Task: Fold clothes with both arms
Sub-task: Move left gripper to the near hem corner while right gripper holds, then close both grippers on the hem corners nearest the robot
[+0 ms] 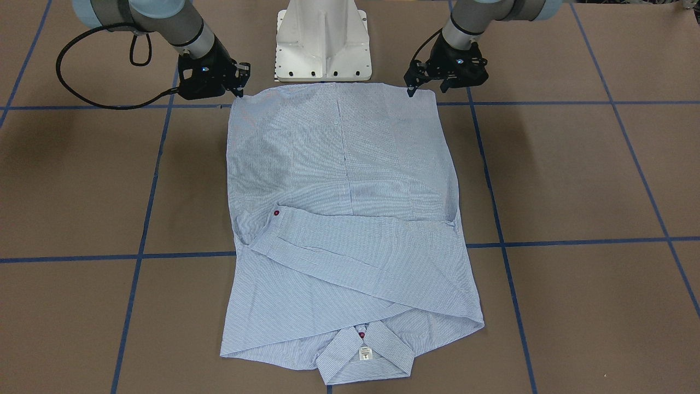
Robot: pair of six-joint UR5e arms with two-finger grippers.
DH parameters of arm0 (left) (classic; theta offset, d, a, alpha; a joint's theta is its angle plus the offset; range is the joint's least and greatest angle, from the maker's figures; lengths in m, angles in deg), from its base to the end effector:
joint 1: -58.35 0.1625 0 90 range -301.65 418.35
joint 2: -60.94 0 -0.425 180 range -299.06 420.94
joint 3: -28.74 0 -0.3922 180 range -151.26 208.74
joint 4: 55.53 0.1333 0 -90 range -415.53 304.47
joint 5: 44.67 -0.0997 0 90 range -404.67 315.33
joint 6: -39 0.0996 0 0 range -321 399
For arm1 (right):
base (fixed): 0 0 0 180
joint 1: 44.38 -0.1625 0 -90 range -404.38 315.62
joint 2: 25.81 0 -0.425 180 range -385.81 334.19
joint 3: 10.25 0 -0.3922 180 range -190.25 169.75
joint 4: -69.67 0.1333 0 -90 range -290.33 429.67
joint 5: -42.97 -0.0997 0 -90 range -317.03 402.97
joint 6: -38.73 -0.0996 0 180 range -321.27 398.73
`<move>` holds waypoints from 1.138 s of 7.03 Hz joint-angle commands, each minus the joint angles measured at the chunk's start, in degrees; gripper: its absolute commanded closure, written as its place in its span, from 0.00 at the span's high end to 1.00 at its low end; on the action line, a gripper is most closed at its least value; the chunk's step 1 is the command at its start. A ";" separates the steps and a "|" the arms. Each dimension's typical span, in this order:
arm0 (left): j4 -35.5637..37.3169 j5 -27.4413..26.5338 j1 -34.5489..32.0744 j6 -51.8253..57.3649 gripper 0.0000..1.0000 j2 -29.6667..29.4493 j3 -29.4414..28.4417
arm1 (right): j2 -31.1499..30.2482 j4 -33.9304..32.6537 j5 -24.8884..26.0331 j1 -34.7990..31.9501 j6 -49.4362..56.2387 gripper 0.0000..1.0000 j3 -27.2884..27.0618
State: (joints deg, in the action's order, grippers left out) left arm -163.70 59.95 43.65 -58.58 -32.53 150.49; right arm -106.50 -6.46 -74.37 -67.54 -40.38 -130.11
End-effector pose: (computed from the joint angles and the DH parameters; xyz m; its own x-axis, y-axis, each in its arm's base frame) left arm 0.4397 -0.2272 0.3380 0.5653 -0.2803 -0.7758 0.1252 0.9588 -0.2551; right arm -0.4284 -0.2785 0.3077 0.5451 0.0507 0.8368 0.0927 0.9884 -0.1202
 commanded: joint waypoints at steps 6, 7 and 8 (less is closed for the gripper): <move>0.50 -2.84 3.80 -5.07 0.91 0.57 -3.63 | 0.01 0.10 -0.26 -1.71 0.01 0.00 -0.99; 0.50 -3.28 3.80 -5.07 0.88 2.05 -3.54 | 0.10 0.10 -0.26 -1.63 0.01 0.00 -0.90; 0.42 -3.37 3.63 -5.07 0.85 2.41 -3.54 | 0.10 0.10 -0.26 -1.54 0.01 0.00 -0.81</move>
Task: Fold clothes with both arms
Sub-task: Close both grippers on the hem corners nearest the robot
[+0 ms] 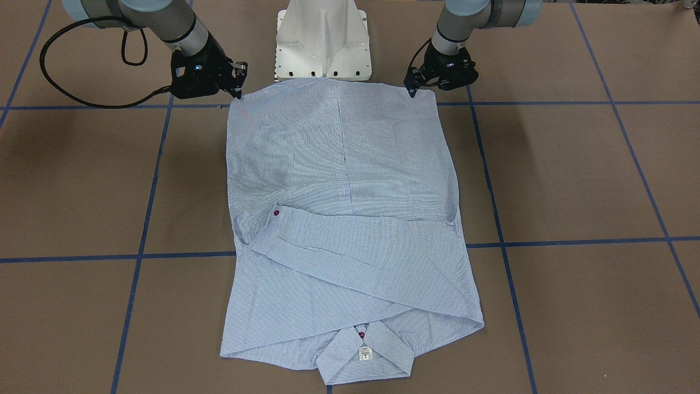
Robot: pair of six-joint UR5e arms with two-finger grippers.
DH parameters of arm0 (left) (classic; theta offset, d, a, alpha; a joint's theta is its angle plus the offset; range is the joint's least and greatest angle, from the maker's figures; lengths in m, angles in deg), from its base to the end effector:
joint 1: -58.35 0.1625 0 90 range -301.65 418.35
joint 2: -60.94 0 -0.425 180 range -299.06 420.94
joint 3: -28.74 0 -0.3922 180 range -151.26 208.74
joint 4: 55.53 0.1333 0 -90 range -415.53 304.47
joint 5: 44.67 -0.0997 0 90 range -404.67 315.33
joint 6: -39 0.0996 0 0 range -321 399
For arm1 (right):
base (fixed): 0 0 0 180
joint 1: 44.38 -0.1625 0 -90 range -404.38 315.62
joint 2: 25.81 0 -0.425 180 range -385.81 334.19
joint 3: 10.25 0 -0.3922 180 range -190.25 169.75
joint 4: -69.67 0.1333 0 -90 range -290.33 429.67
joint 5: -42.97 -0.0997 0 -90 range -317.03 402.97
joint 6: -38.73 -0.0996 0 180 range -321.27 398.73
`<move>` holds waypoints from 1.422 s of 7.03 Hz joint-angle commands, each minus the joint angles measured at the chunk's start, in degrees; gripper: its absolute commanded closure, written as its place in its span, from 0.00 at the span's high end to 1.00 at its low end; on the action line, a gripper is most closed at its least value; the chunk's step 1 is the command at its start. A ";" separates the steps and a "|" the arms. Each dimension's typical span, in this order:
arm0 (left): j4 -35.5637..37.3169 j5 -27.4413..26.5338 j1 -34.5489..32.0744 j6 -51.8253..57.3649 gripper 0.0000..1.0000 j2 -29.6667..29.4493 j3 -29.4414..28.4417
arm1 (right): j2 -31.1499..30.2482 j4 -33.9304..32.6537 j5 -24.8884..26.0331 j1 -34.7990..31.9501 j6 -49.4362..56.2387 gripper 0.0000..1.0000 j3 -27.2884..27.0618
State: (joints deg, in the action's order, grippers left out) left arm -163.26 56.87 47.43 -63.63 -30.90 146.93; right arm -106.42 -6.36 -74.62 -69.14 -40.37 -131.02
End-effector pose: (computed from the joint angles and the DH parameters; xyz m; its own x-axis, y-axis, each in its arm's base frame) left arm 0.4621 -0.2046 0.3828 0.6353 -0.3408 -0.6930 0.1835 0.9383 -0.2931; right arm -0.4166 -0.2882 0.2998 0.5282 0.0591 0.8470 0.0708 0.9910 -0.1132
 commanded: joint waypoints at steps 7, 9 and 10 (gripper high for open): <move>0.06 -0.30 -0.07 -0.20 0.49 0.79 -0.06 | 0.02 0.00 -0.10 -0.38 0.26 0.00 0.18; 0.06 -0.30 -0.07 -0.20 0.45 0.71 0.03 | -0.07 0.00 -0.80 -1.17 0.26 0.00 0.18; 0.06 -0.30 -0.15 -0.64 0.38 0.71 0.12 | -0.07 0.00 -0.80 -1.17 0.26 0.00 0.18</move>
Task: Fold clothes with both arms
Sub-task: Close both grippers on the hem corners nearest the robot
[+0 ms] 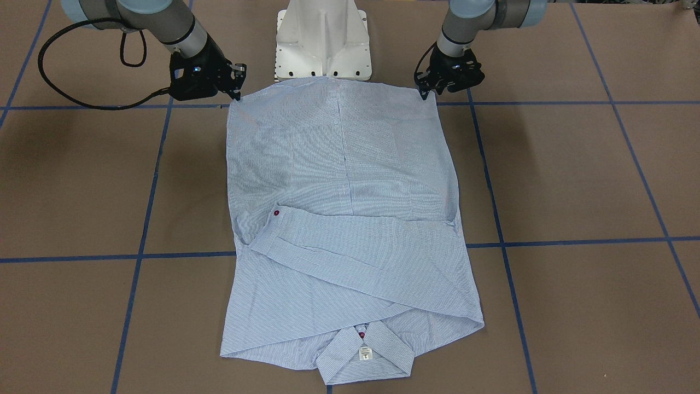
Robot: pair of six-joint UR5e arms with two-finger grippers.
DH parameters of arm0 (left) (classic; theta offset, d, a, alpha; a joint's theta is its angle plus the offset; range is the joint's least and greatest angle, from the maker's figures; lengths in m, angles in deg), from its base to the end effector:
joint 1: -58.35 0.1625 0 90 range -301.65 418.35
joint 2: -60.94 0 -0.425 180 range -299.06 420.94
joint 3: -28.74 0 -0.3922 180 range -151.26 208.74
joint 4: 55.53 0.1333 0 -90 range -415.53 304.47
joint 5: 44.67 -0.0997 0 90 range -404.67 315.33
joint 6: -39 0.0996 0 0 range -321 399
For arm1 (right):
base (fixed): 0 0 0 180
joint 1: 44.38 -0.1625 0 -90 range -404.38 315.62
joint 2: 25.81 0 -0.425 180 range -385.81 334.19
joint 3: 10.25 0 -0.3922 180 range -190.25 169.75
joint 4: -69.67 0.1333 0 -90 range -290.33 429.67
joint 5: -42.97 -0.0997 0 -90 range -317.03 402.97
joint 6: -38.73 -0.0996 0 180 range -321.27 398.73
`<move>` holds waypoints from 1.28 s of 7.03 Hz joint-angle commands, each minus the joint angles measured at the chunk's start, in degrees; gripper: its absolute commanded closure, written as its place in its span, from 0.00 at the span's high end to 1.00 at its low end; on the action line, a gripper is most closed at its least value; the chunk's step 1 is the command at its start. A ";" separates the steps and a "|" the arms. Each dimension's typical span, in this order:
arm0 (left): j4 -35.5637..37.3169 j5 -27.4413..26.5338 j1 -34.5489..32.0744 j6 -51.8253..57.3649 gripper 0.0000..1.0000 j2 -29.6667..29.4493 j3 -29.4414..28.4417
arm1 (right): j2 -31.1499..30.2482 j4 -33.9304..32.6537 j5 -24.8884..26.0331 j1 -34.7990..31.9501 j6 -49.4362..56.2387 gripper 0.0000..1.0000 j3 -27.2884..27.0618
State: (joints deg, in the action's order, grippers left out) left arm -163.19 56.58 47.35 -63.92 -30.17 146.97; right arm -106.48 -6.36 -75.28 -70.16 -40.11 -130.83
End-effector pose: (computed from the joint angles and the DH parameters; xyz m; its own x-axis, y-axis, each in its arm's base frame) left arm 0.4588 -0.2052 0.3890 0.6420 -0.3482 -0.6831 0.1956 0.9358 -0.2932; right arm -0.4122 -0.2948 0.3014 0.5283 0.0658 0.8465 0.0646 0.9910 -0.1174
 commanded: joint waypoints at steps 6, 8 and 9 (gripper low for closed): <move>0.00 0.00 -0.16 -1.56 0.16 0.06 0.16 | -0.10 -0.09 -0.14 -0.16 0.09 0.00 -0.01; 0.00 -0.18 -0.16 -1.84 0.00 -0.03 0.16 | -0.10 -0.09 -0.14 -0.16 0.09 0.00 -0.01; 0.00 -0.18 -0.34 -1.92 0.00 -0.12 0.34 | -0.10 -0.09 -0.23 -0.33 0.09 0.00 -0.27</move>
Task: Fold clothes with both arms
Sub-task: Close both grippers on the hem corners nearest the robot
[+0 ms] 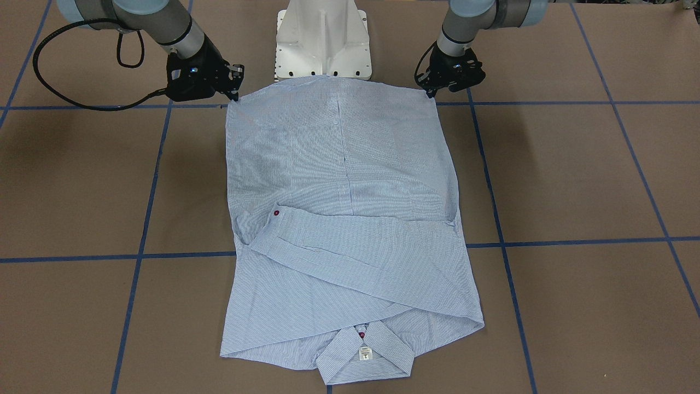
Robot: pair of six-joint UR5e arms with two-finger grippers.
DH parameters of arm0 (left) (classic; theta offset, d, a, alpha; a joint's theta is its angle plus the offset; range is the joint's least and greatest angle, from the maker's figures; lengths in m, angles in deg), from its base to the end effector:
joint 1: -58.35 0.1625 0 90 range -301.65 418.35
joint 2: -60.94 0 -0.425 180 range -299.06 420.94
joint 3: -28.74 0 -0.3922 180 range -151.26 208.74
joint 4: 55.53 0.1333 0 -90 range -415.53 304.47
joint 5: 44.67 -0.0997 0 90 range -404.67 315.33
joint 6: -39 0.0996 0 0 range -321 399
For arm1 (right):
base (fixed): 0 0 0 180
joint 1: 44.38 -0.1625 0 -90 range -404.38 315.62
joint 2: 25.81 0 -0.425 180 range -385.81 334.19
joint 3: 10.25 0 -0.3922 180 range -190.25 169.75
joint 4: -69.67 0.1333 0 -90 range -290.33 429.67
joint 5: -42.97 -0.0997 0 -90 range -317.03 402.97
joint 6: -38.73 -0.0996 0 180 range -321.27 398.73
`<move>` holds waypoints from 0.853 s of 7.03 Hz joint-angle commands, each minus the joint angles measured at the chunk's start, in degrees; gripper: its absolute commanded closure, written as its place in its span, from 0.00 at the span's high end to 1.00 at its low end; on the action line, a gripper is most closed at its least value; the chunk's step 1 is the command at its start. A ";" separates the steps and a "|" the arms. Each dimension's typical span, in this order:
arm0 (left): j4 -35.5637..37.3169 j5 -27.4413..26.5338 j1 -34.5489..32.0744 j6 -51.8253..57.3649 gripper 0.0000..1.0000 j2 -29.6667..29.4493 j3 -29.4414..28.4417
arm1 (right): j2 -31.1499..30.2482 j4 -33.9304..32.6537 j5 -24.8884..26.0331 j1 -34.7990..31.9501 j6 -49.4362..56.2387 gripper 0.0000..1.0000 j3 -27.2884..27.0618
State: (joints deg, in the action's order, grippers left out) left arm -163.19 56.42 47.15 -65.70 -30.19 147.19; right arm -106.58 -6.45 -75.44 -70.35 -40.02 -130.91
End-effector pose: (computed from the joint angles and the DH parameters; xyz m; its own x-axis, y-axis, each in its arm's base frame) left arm 0.4574 -0.2069 0.3870 0.6310 -0.3788 -0.6770 0.2194 0.9242 -0.3126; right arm -0.4107 -0.2956 0.3018 0.5290 0.0668 0.8460 0.0643 0.9909 -0.1184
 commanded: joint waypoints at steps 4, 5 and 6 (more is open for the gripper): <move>1.75 0.50 -2.07 0.03 0.00 0.08 7.55 | -1.40 0.09 -8.58 -6.29 0.09 0.00 -2.72; 1.84 0.51 -2.15 0.03 0.00 0.43 10.11 | -2.89 0.09 -9.81 -6.46 0.00 0.00 -4.74; 3.24 0.77 -2.24 0.38 0.00 0.35 10.48 | -3.86 0.09 -10.08 -6.38 0.00 0.00 -5.63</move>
State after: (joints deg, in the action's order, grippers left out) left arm -161.16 56.98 45.02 -65.60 -29.89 156.17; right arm -109.11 -6.36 -84.65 -76.61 -39.99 -135.04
